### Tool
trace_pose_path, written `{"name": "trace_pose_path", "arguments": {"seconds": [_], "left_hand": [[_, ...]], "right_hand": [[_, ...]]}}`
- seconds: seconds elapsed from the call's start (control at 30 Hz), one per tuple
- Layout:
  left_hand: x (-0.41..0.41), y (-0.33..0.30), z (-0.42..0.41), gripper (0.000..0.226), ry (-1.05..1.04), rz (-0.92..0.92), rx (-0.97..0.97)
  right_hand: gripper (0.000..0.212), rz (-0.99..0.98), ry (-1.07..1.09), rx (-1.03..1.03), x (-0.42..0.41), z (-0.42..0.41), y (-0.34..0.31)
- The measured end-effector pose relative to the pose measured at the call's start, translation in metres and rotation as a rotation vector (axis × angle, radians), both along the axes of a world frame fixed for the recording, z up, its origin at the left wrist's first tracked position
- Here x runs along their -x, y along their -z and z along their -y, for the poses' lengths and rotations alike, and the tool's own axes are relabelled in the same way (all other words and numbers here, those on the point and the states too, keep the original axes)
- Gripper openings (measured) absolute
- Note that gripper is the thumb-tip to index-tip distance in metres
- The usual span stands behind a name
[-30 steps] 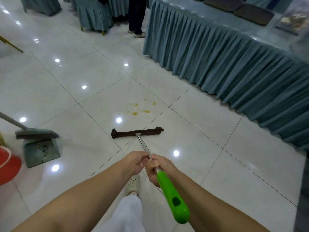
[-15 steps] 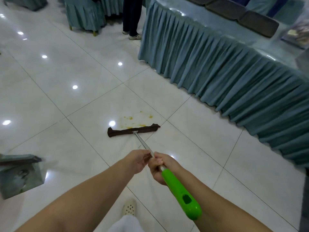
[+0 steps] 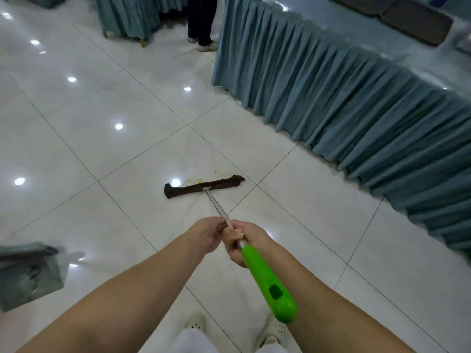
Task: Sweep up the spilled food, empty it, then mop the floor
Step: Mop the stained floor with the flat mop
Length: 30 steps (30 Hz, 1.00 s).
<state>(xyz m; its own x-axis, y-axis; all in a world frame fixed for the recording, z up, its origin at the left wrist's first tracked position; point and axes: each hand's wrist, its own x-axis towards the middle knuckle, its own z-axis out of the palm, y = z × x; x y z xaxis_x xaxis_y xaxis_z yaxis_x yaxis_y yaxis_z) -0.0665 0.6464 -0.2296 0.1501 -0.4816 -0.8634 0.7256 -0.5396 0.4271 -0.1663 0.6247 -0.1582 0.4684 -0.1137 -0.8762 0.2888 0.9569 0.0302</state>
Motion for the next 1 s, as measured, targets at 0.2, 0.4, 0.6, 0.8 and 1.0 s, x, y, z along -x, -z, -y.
{"name": "trace_pose_path", "arguments": {"seconds": [0.2,0.4,0.6,0.8,1.0], "left_hand": [[0.035,-0.001,0.034,0.030,-0.120,0.020,-0.034],[0.104,-0.008,0.069,0.058,-0.077,0.016,0.018],[0.179,-0.022,0.104,0.046,-0.017,-0.041,0.105],[0.230,-0.032,0.133,0.032,-0.039,-0.072,0.123],[0.234,-0.027,0.154,0.027,-0.168,-0.115,0.043]], "right_hand": [[0.027,0.018,-0.094,0.016,0.033,0.042,0.001],[0.023,0.083,-0.147,0.012,0.108,0.086,-0.013],[0.023,0.020,-0.153,0.069,0.190,0.127,-0.027],[0.022,-0.064,-0.219,0.088,0.241,0.161,-0.043],[0.026,-0.059,-0.426,0.089,0.237,0.184,-0.039]]}}
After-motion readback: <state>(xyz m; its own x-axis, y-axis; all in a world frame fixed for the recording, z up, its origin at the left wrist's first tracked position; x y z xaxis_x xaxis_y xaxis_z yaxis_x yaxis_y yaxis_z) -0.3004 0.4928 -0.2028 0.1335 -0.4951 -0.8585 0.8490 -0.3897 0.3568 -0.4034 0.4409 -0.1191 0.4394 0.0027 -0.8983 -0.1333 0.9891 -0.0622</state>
